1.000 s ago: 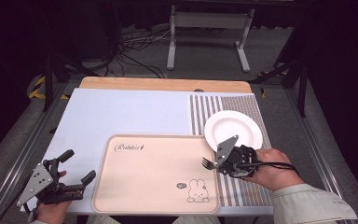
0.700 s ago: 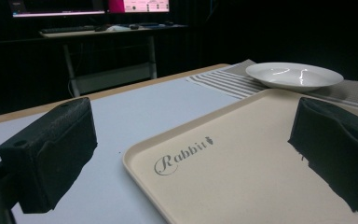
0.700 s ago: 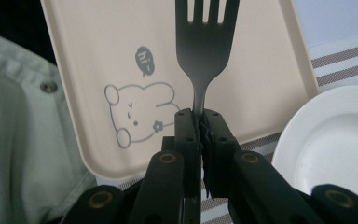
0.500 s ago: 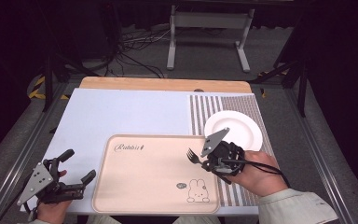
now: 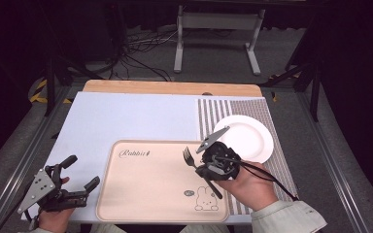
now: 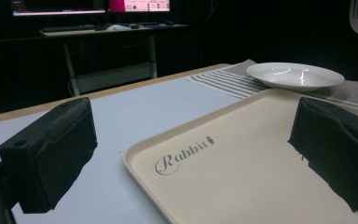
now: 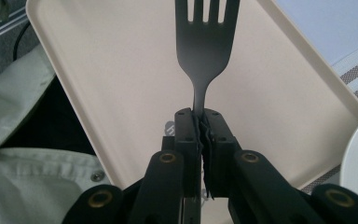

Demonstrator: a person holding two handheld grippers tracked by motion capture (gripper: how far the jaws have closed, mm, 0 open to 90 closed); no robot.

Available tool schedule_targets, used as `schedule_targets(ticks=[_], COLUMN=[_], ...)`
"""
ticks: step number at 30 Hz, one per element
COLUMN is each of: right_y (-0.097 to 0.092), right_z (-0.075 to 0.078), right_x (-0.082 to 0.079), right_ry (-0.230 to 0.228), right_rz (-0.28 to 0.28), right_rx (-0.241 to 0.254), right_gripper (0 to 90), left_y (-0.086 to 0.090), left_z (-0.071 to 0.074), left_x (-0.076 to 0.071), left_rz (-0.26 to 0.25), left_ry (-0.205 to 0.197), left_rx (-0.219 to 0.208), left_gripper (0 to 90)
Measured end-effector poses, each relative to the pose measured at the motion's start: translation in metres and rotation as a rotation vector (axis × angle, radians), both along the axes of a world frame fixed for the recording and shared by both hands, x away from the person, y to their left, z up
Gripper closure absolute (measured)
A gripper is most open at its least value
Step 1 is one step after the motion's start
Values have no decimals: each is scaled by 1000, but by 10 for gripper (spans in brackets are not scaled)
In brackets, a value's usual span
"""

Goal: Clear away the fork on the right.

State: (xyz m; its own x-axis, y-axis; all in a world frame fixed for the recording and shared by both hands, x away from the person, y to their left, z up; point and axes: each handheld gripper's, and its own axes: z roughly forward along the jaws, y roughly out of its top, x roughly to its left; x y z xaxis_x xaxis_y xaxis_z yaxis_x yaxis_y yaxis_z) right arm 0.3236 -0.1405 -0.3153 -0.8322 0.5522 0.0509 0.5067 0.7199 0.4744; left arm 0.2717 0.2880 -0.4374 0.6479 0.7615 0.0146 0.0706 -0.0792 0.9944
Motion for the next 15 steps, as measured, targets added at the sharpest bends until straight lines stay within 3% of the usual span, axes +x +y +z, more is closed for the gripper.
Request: schedule_targets(ticks=[3, 8, 15], right_y=[3, 9, 19], right_z=[-3, -9, -28], right_x=[1, 1, 3], right_ry=[32, 57, 96], right_rz=[-25, -45, -48], right_rx=[28, 36, -3], right_gripper=[860, 859, 859], left_y=[0, 0, 0], left_z=[0, 0, 0], left_x=[0, 0, 0], left_rz=[1, 1, -3], left_ry=[0, 0, -1], left_rx=[-1, -2, -3], left_gripper=[11, 11, 12])
